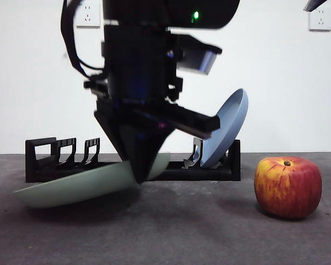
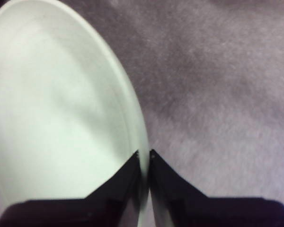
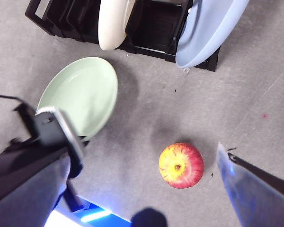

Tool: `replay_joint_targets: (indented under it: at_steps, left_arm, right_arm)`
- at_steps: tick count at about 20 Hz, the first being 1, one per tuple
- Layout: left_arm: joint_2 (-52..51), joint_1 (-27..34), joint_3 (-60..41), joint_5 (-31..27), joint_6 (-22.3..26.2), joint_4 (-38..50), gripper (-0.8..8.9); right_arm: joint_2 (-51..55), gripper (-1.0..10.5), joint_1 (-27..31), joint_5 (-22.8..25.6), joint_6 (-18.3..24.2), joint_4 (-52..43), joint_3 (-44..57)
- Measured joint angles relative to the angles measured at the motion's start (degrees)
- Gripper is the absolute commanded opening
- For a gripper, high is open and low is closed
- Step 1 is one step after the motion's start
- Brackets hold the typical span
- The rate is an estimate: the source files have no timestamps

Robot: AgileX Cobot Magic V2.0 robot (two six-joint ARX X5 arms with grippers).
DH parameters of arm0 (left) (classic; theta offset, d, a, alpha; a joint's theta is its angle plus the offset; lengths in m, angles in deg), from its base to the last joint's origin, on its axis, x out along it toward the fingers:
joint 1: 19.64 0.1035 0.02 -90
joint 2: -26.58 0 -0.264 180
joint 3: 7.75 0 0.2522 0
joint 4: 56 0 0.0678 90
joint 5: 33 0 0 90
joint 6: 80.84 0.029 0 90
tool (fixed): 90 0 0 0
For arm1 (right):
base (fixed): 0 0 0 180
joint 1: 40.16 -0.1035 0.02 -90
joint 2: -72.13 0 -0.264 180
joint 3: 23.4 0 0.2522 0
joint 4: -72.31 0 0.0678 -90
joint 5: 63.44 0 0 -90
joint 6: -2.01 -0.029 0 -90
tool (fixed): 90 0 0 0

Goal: Take the green plate from the plate rack,put the plate on the table,take the apple from the table,put the apple in the plate

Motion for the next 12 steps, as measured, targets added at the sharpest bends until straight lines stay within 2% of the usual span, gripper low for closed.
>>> replay_joint_targets:
  at_steps: [5,7,8,12]
  left_arm:
    - [0.9,2.29,0.17,6.56,1.14,2.45,0.1]
    - [0.9,2.47,0.2,7.04,1.22,2.78,1.26]
    - [1.09,2.75,0.2,9.38,1.03,3.26,1.86]
    - [1.77,2.91,0.11,11.08,1.03,3.56,1.98]
  right_arm:
    - [0.0,6.6,0.0,0.0,0.0,-0.02,0.0]
    - [0.0,6.6,0.0,0.0,0.0,-0.02,-0.02]
    - [0.0,6.6,0.0,0.0,0.0,-0.02,0.0]
    - [0.0,6.6,0.0,0.0,0.0,-0.02,0.0]
